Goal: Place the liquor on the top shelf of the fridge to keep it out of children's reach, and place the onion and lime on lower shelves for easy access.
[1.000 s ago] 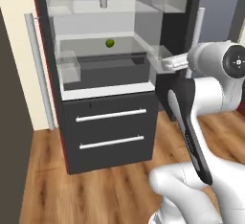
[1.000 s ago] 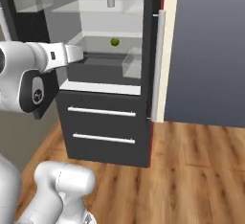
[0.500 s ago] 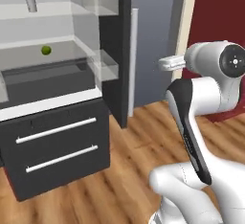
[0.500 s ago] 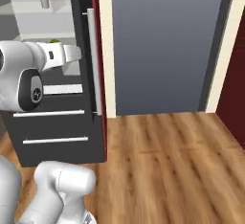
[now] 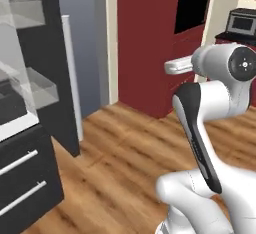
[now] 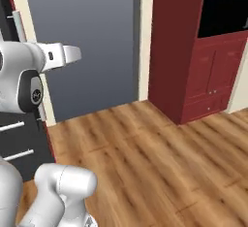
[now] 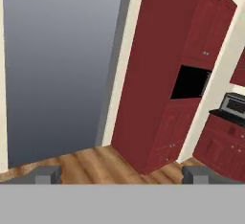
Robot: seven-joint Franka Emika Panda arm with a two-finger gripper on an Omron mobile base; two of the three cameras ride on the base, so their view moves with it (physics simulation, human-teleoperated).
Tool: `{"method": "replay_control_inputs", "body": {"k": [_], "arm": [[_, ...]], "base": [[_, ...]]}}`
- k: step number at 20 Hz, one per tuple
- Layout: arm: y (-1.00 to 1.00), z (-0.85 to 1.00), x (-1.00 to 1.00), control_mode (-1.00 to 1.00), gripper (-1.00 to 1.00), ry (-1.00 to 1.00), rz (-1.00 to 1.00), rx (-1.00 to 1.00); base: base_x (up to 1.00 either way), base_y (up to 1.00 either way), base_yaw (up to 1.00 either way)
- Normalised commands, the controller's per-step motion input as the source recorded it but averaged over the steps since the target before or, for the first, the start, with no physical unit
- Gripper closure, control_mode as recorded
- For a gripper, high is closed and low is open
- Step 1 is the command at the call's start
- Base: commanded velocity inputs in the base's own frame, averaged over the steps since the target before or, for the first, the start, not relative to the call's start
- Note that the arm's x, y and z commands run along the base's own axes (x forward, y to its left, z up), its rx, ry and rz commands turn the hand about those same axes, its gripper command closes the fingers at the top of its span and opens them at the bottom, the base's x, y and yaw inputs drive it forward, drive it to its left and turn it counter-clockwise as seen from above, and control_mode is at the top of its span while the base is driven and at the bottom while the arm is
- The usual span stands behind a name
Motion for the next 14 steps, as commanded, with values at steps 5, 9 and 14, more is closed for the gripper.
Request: {"method": "replay_control_inputs", "body": {"k": [5,9,14], "arm": [[0.00,0.00,0.00,1.00,-1.00,0.00,0.00,0.00],[0.00,0.00,0.00,1.00,-1.00,0.00,0.00,0.00],[0.00,0.00,0.00,1.00,-1.00,0.00,0.00,0.00]], "base": [[0.00,-0.14,-0.79],[0.01,0.00,-0.85],[0.10,0.00,-0.84]]}}
